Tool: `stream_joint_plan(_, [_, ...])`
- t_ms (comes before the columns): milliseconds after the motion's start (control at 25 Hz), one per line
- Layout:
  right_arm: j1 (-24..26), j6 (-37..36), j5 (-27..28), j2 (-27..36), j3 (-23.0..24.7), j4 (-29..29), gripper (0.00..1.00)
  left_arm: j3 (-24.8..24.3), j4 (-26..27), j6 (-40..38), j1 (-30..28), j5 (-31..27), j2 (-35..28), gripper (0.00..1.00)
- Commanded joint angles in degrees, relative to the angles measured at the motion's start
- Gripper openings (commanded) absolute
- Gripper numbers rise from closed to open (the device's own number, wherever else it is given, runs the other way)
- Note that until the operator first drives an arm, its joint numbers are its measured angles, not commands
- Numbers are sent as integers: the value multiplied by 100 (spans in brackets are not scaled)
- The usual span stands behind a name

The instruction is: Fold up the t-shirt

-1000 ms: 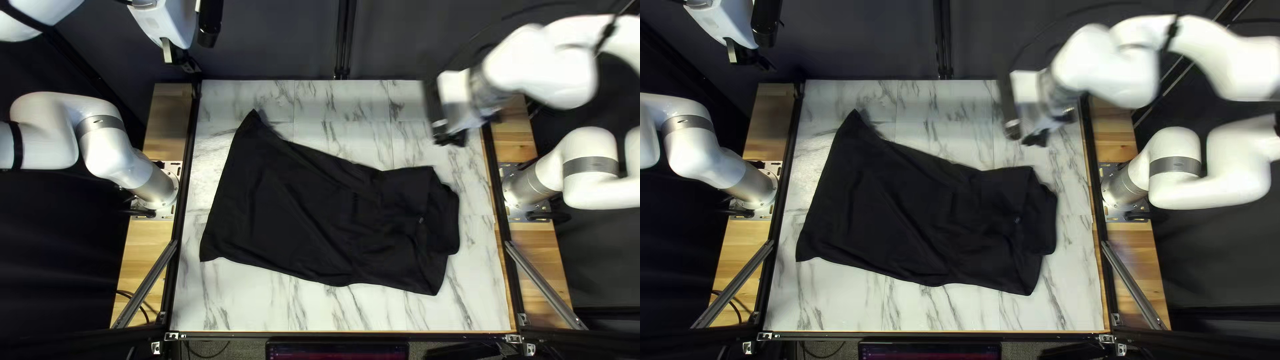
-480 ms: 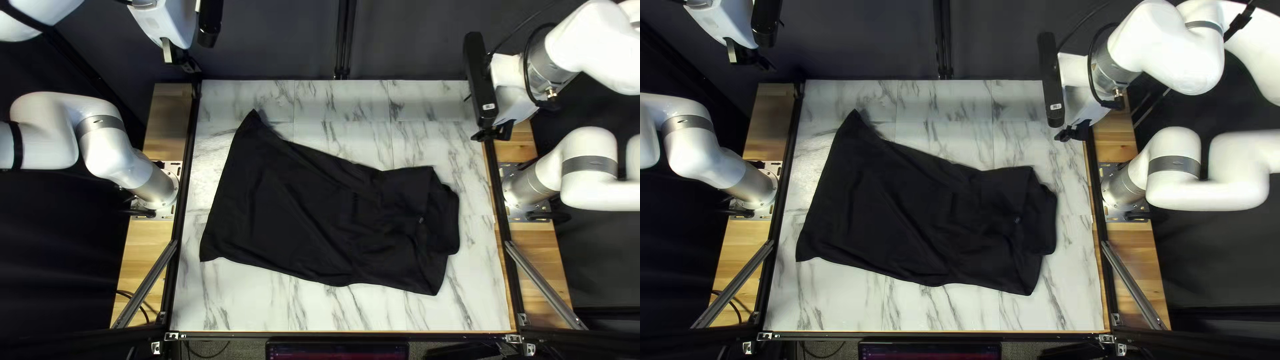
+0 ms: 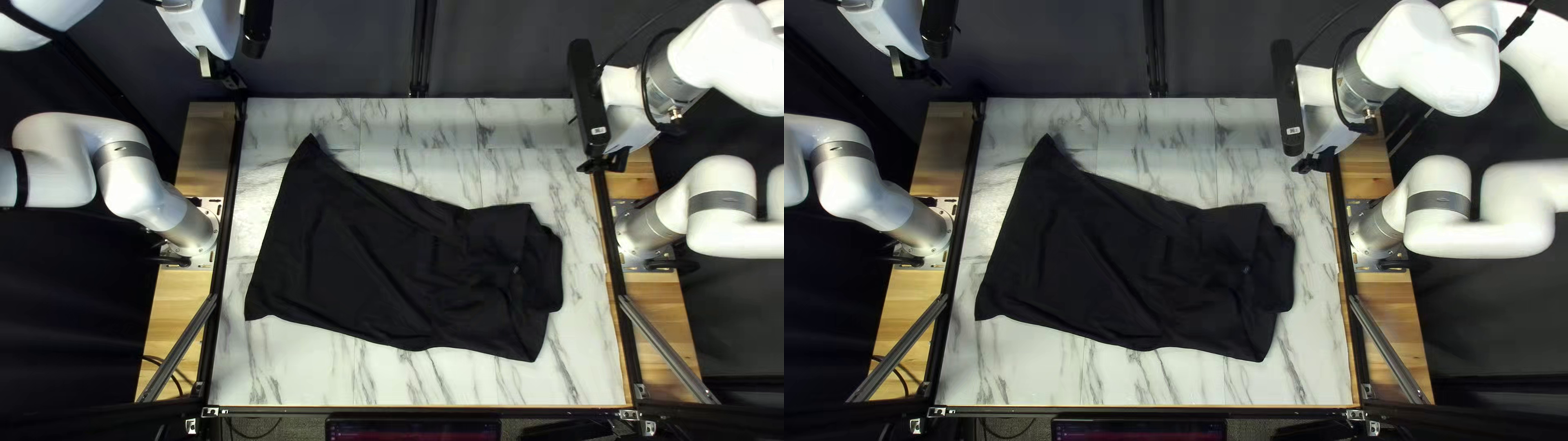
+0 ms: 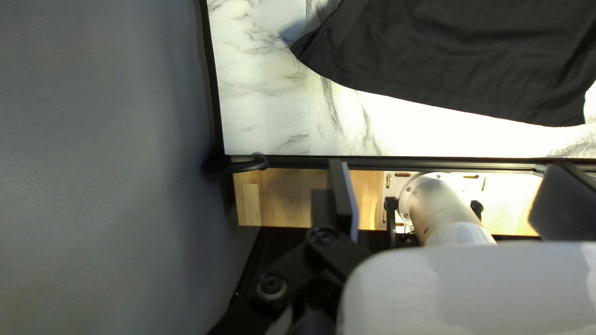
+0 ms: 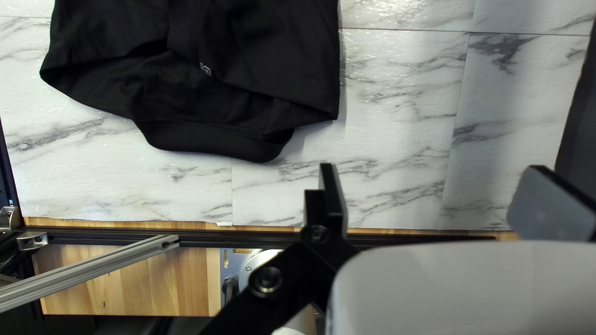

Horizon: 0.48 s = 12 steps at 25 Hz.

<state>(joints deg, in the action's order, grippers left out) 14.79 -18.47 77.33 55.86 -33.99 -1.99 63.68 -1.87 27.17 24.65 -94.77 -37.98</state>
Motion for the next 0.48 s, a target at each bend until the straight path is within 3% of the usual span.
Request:
stream_joint_plan(40, [0, 0, 0, 0, 0, 0, 100, -984, -180, -254, -570, 1355, 703, 100])
stream_joint_plan(320, [0, 0, 0, 0, 0, 0, 100, -2069, -306, 102, -543, 2747, 1520, 100])
stream_joint_plan(480, [0, 0, 0, 0, 0, 0, 100, -2531, -456, 1026, -317, 3427, 2061, 100])
